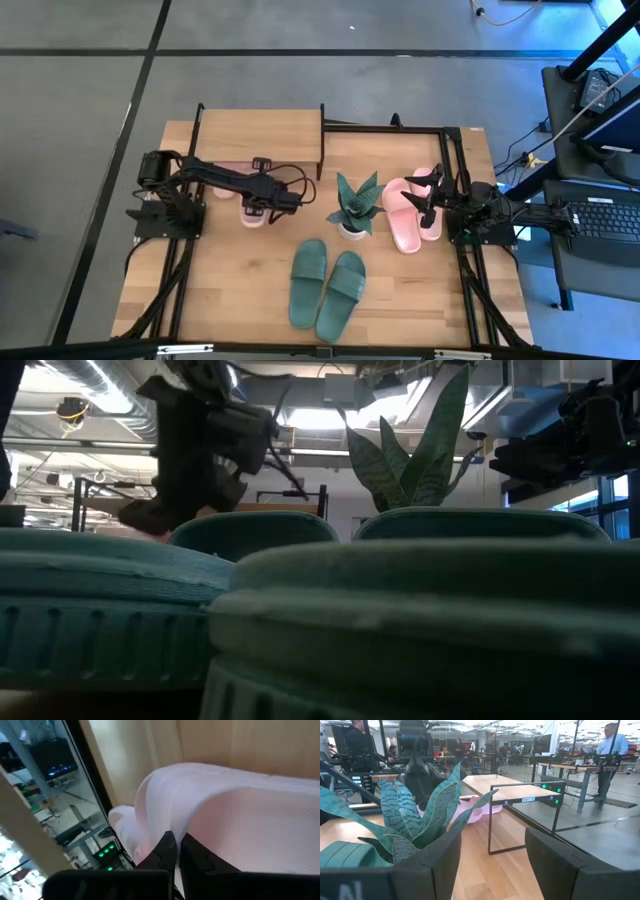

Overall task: Pick and place slides into the shelf
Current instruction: Put the pink slipper under the shelf

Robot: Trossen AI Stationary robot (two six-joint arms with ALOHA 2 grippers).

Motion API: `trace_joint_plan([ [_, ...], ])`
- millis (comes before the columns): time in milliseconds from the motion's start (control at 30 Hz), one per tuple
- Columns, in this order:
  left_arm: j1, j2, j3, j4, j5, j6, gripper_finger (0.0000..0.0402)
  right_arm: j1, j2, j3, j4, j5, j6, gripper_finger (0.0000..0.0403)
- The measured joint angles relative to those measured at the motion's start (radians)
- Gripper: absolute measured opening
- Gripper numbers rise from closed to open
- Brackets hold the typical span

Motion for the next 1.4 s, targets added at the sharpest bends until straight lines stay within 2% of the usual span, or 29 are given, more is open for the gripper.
trace_joint_plan([
  [333, 0.017, 0.000, -0.083, 0.144, -0.005, 0.107, 0.0001, 0.000, 0.000, 0.000, 0.000, 0.000, 0.002, 0.0221],
  [733, 0.085, 0.000, -0.085, 0.110, 0.002, 0.118, 0.0005, 0.000, 0.000, 0.000, 0.000, 0.000, 0.023, 0.0221],
  [1000, 0.092, 0.000, -0.085, 0.053, 0.021, 0.134, 0.0003, 0.000, 0.000, 0.000, 0.000, 0.000, 0.026, 0.0221],
  [1400, 0.089, 0.000, -0.085, 0.050, 0.020, 0.099, 0.0049, 0.000, 0.000, 0.000, 0.000, 0.000, 0.025, 0.0221],
])
